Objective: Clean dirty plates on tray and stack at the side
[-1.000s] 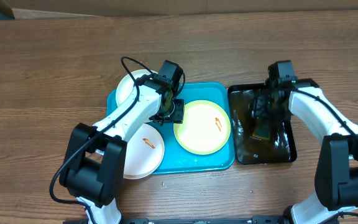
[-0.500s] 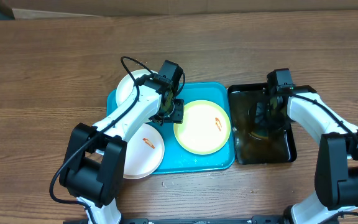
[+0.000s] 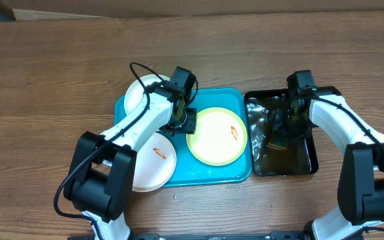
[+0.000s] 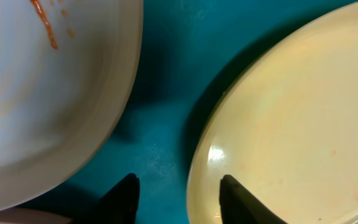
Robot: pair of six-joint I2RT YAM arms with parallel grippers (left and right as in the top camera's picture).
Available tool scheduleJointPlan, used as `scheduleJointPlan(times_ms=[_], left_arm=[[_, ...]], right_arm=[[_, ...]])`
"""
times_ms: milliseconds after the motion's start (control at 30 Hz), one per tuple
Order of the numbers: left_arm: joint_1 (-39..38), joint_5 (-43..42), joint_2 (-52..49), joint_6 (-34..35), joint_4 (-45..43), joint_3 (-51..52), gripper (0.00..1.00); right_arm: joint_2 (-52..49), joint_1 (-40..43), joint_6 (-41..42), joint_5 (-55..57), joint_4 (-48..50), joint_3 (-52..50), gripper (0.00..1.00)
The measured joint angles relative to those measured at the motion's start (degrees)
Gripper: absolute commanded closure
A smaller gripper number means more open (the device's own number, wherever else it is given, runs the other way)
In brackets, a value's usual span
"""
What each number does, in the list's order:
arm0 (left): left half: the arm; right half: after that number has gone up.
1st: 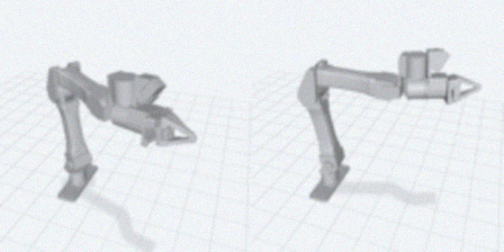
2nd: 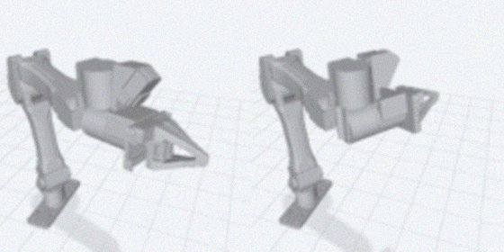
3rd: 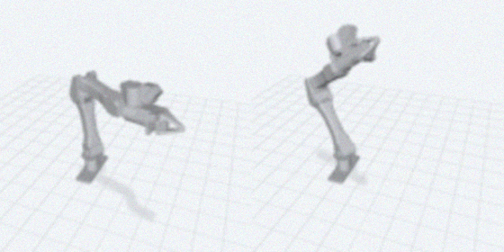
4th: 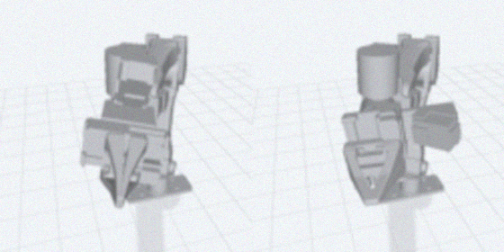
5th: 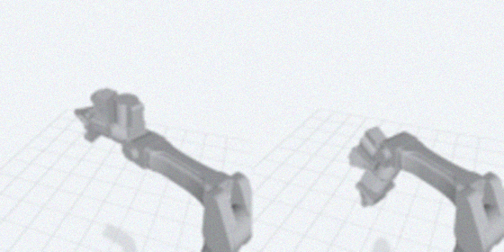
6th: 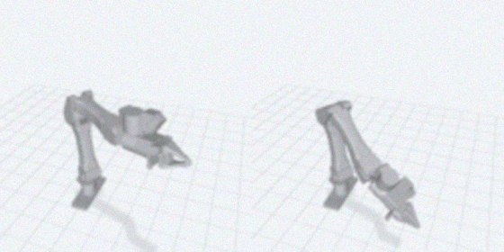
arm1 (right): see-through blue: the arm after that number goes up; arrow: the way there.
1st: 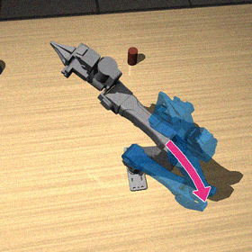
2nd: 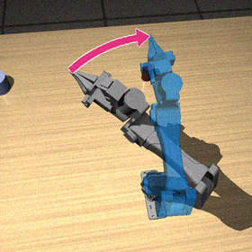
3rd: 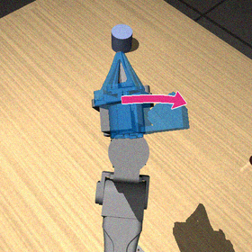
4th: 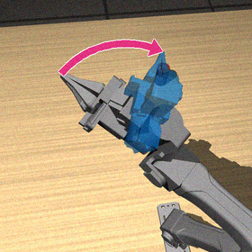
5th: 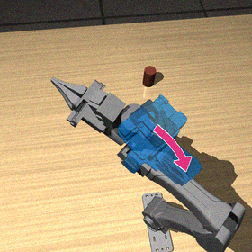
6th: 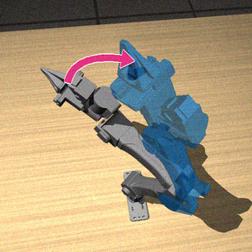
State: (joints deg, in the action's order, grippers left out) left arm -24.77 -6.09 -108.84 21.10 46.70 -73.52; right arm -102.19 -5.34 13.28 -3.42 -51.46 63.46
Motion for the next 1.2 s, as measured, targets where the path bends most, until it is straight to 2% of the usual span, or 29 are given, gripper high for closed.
scheduleJointPlan(times_ms=[200, 267, 367, 400, 433, 467, 500, 533, 600, 667, 700, 867, 900, 967, 1033, 1100, 1133, 1200], left_arm=[[0.0, 0.15, -0.07, -0.02, -3.26, 3.1, 0.68], [0.0, 0.15, -0.07, 0.02, -3.5, 3.26, 0.75], [0.0, 0.15, -0.07, -0.02, -4.35, 3.32, 0.82], [0.0, 0.15, -0.07, 0.04, -4.59, 3.32, 0.87], [0.0, 0.17, -0.07, -0.04, -4.74, 3.32, 0.93], [0.0, 0.15, -0.07, -0.11, -4.87, 3.32, 0.96], [0.0, 0.15, -0.07, -0.13, -5.2, 3.34, 0.96], [0.0, 0.22, -0.07, -0.09, -5.57, 3.37, 0.96], [0.0, 0.42, -0.07, -0.04, -5.97, 3.37, 0.95], [0.0, 1.14, -0.07, -0.04, -6.14, 3.37, 0.9], [0.0, 1.81, -0.07, -0.04, -6.05, 3.37, 0.88], [0.0, 3.17, -0.07, -0.02, -5.84, 3.41, 0.81], [0.0, 3.17, -0.07, -0.02, -5.79, 3.41, 0.81], [0.0, 3.13, -0.07, -0.02, -5.6, 3.41, 0.8], [0.0, 2.89, -0.07, -0.02, -5.38, 3.41, 0.8], [0.0, 2.62, -0.07, -0.02, -5.38, 3.41, 0.79], [0.0, 2.43, -0.07, -0.02, -5.38, 3.41, 0.78], [0.0, 2.25, -0.07, -0.02, -5.38, 3.41, 0.74]], right_arm=[[0.0, 0.0, 0.2, -0.02, 0.72, 0.0, 0.58], [0.0, -0.07, 0.22, 0.0, 0.94, 0.0, 0.58], [0.0, -0.46, 0.28, 0.07, 1.11, 0.0, 0.68], [0.0, -0.81, 0.13, 0.28, 1.27, 0.0, 0.84], [0.0, -1.11, 0.2, 0.31, 1.33, 0.0, 0.91], [0.02, -1.53, 0.26, 0.46, 1.33, 0.0, 0.92], [0.0, -1.92, 0.28, 0.57, 1.36, 0.0, 0.92], [0.0, -2.36, 0.42, 0.7, 1.38, 0.0, 0.82], [0.0, -2.93, 0.55, 0.85, 1.46, 0.0, 0.57], [0.02, -3.87, 0.44, 0.9, 1.51, 0.0, 0.46], [0.0, -4.31, 0.22, 0.92, 1.46, 0.0, 0.44], [0.0, -5.95, 0.24, 2.32, 1.42, 0.0, 0.44], [0.0, -6.01, 0.26, 2.86, 1.4, 0.0, 0.46], [0.0, -6.05, 1.01, 3.58, 1.4, 0.0, 0.55], [0.0, -6.03, 2.16, 4.26, 1.42, 0.0, 0.7], [0.0, -6.03, 3.1, 5.09, 1.46, 0.0, 0.76], [0.0, -6.01, 3.43, 5.35, 1.42, 0.0, 0.73], [0.0, -6.01, 3.91, 5.55, 1.55, 0.0, 0.49]])
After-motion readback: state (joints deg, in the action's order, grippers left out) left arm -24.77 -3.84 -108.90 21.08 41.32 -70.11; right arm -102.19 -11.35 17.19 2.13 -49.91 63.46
